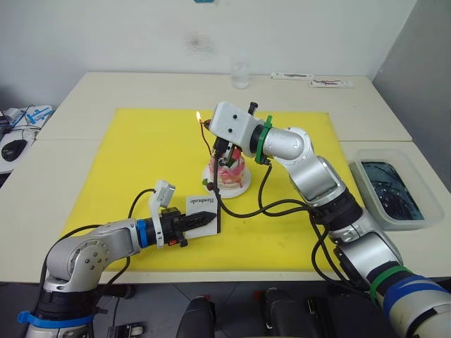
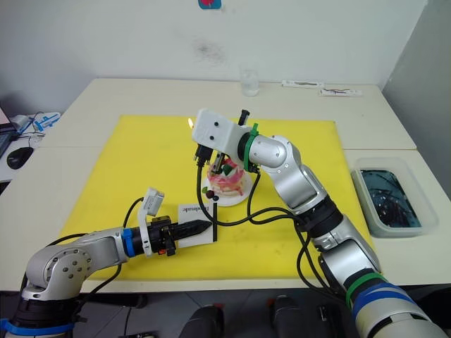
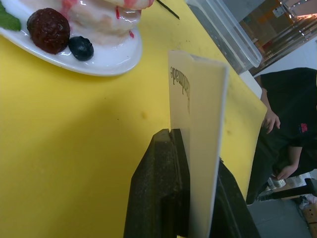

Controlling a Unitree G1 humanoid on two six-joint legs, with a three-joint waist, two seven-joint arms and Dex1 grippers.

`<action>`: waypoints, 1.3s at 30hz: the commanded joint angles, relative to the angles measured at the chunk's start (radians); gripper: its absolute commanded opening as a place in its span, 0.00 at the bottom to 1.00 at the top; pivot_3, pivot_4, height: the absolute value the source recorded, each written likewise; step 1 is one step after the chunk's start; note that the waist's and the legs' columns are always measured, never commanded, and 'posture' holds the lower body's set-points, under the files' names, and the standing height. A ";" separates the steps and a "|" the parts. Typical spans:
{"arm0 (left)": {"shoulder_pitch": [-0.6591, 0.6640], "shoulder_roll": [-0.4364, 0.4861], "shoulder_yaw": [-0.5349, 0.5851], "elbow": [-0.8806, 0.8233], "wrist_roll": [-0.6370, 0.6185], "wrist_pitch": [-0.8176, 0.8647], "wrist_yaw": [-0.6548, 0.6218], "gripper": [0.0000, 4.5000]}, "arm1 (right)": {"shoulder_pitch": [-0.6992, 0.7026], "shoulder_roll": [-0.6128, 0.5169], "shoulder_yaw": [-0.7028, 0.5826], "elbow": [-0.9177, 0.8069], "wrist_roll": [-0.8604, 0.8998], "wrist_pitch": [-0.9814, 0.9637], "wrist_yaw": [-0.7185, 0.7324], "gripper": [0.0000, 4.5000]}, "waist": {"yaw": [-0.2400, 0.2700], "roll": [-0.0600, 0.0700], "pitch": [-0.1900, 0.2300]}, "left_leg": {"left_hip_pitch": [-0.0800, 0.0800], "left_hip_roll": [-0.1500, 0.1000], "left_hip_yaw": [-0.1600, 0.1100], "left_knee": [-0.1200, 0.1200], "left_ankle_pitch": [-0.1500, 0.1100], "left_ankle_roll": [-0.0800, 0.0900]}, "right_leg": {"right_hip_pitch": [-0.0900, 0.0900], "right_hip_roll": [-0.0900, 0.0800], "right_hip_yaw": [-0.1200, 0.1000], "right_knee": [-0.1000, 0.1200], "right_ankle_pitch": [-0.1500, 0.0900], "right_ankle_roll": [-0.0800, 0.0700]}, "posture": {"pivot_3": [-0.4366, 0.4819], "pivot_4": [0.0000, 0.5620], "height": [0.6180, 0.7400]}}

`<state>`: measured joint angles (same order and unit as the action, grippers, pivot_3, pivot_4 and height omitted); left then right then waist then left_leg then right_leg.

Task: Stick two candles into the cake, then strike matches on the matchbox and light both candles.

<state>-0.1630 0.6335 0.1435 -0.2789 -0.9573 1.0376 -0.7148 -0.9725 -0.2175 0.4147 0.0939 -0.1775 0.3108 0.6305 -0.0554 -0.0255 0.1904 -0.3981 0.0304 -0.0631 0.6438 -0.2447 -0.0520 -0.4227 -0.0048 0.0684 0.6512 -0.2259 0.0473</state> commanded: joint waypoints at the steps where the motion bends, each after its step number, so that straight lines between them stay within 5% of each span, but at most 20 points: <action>1: -0.003 0.002 0.010 -0.020 -0.001 -0.016 -0.014 0.00 | -0.022 -0.002 -0.027 -0.023 -0.001 -0.009 0.004 0.00 | 0.000 0.000 0.000 | 0.000 0.000 0.000 0.000 0.000 0.000 | 0.000 0.000 0.000 0.000 0.000 0.000 | 0.48 0.27 1.00; 16: -0.003 -0.006 0.009 -0.019 -0.004 -0.016 -0.010 0.00 | -0.011 -0.011 -0.047 -0.070 0.032 0.027 0.033 0.00 | 0.000 0.000 0.000 | 0.000 0.000 0.000 0.000 0.000 0.000 | 0.000 0.000 0.000 0.000 0.000 0.000 | 0.48 0.27 1.00; 27: -0.024 0.001 -0.010 -0.017 -0.027 0.012 -0.047 0.00 | 0.151 -0.101 -0.208 -0.539 0.357 0.427 0.185 0.00 | 0.004 0.000 0.000 | 0.000 0.000 -0.001 0.000 0.000 0.000 | 0.001 0.000 -0.001 0.000 -0.001 0.001 | 0.48 0.27 1.00; 33: -0.054 0.015 -0.032 -0.026 -0.050 0.047 -0.094 0.00 | 0.285 -0.261 -0.402 -0.756 0.522 0.620 0.185 0.00 | 0.007 0.000 0.000 | 0.000 0.000 -0.001 0.000 0.000 0.000 | 0.001 0.000 -0.001 -0.001 -0.003 -0.001 | 0.48 0.27 1.00; 39: -0.082 0.004 -0.042 -0.051 -0.096 0.085 -0.103 0.00 | 0.523 -0.441 -0.728 -0.873 0.625 0.736 0.170 0.00 | 0.010 0.000 0.000 | -0.001 0.000 0.000 -0.001 0.000 0.000 | 0.001 0.000 -0.001 -0.002 -0.003 0.000 | 0.48 0.27 1.00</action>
<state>-0.2319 0.6394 0.0926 -0.2870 -1.0167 1.1144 -0.8021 -0.4673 -0.6361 -0.2188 -0.7432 0.4298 1.0405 0.8092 -0.0457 -0.0254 0.1906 -0.3990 0.0303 -0.0631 0.6433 -0.2449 -0.0517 -0.4219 -0.0050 0.0679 0.6484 -0.2288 0.0474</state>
